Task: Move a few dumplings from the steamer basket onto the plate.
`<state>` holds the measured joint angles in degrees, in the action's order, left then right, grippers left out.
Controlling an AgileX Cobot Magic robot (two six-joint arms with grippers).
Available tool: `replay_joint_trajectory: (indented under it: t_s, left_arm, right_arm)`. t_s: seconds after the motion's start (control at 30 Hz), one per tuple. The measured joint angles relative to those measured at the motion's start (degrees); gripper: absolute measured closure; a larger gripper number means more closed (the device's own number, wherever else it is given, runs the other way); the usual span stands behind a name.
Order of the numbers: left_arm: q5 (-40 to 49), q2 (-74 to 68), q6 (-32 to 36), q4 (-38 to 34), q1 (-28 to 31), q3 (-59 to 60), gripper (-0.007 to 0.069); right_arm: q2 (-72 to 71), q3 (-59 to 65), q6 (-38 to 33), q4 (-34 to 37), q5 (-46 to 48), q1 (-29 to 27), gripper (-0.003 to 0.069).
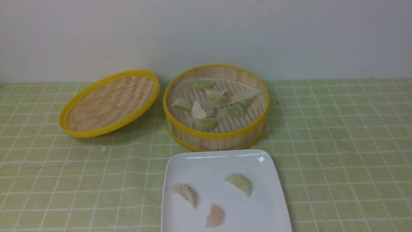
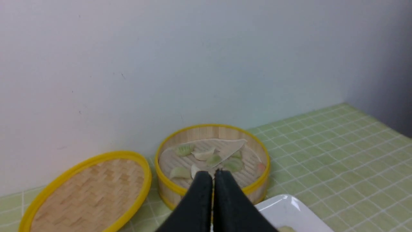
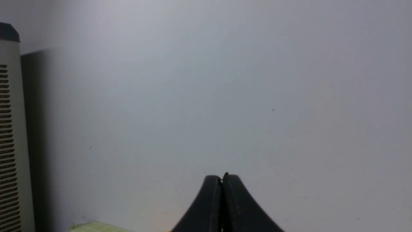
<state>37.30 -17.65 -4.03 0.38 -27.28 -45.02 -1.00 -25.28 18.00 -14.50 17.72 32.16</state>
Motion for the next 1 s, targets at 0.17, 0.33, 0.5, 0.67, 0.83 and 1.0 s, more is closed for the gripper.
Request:
replay_joint_trajectory:
  t_s: [0.17,0.33,0.5,0.67,0.83,1.0]
  left_arm:
    - [-0.01,3.71,0.0,0.0,0.0,2.35,0.0631]
    - [0.07,4.05,0.7,0.92,0.0,2.49,0.0631]
    - [-0.4,4.11,0.71,2.44,0.0,3.78,0.0631]
    - [-6.61,7.76,1.17,1.04,6.44,13.01,0.0631]
    - [-14.84,13.42,3.32,-1.85,16.4,26.09,0.0631]
    - [-20.57,18.04,4.03,-3.65,24.18,39.73,0.0631]
  right_arm:
    - [0.0,0.0,0.0,0.0,0.0,0.0,0.0673]
    - [0.0,0.0,0.0,0.0,0.11,0.0,0.0673]
    - [0.0,0.0,0.0,-0.05,0.11,0.0,0.0673]
    - [0.0,0.0,0.0,-0.05,0.11,0.0,0.0673]
    - [0.0,0.0,0.0,-0.05,0.16,0.0,0.0673]
    - [0.0,0.0,0.0,-0.05,0.21,0.0,0.0673]
